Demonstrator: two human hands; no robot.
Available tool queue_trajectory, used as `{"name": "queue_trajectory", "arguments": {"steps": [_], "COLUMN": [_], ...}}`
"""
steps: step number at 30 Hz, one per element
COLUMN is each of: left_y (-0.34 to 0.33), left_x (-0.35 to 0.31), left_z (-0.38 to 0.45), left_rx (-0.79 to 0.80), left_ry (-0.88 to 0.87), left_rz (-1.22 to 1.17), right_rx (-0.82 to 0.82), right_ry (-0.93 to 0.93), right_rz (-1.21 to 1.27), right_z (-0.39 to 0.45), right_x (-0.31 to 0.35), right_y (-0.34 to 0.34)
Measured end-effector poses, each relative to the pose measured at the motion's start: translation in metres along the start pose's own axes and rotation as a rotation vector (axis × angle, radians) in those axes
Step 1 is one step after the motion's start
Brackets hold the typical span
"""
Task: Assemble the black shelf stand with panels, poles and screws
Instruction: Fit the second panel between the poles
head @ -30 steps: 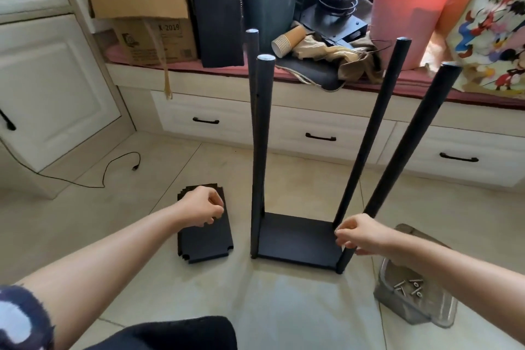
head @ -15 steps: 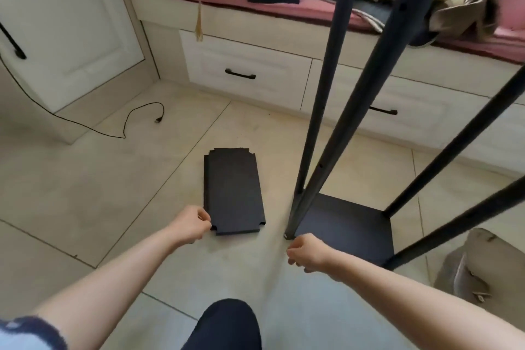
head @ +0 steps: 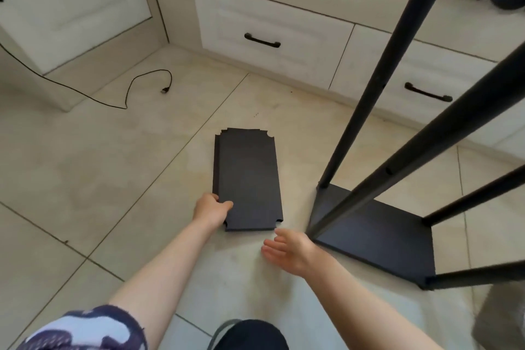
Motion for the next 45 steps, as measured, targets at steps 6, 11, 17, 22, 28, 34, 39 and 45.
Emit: {"name": "queue_trajectory", "arguments": {"steps": [6, 11, 17, 22, 28, 34, 39, 45], "left_y": [-0.006, -0.01, -0.013, -0.012, -0.004, 0.026, 0.072, 0.146], "left_x": [0.007, 0.01, 0.011, 0.005, -0.01, -0.038, -0.062, -0.088], "left_z": [0.008, 0.009, 0.011, 0.01, 0.005, -0.026, -0.063, -0.126], "left_rx": [0.013, 0.025, 0.016, 0.011, 0.115, 0.211, 0.26, 0.228], "left_ry": [0.031, 0.05, 0.069, 0.035, 0.035, -0.001, -0.052, -0.118], "left_rz": [-0.066, -0.122, -0.176, -0.208, -0.529, -0.784, -0.893, -0.958], "right_rx": [-0.002, 0.021, 0.026, 0.064, 0.177, 0.212, 0.232, 0.242], "right_ry": [0.005, 0.013, 0.078, 0.157, 0.29, 0.218, 0.182, 0.231], "right_rz": [0.157, 0.177, 0.203, 0.16, 0.104, 0.078, 0.045, -0.044], "right_z": [0.011, 0.013, 0.013, 0.012, -0.009, -0.056, -0.121, -0.218], "right_x": [0.001, -0.002, -0.002, 0.007, 0.026, 0.031, 0.041, 0.066], "right_y": [-0.007, -0.014, -0.018, -0.029, -0.047, -0.042, -0.036, -0.035]}}
Point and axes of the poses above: each hand's wrist, its own z-axis towards the middle knuckle, its own y-axis out of the back of the hand, x = y × z, the point moved 7 cm from there along z, towards the middle knuckle, and after that the axes turned 8 degrees about z, right-handed, at the moved point
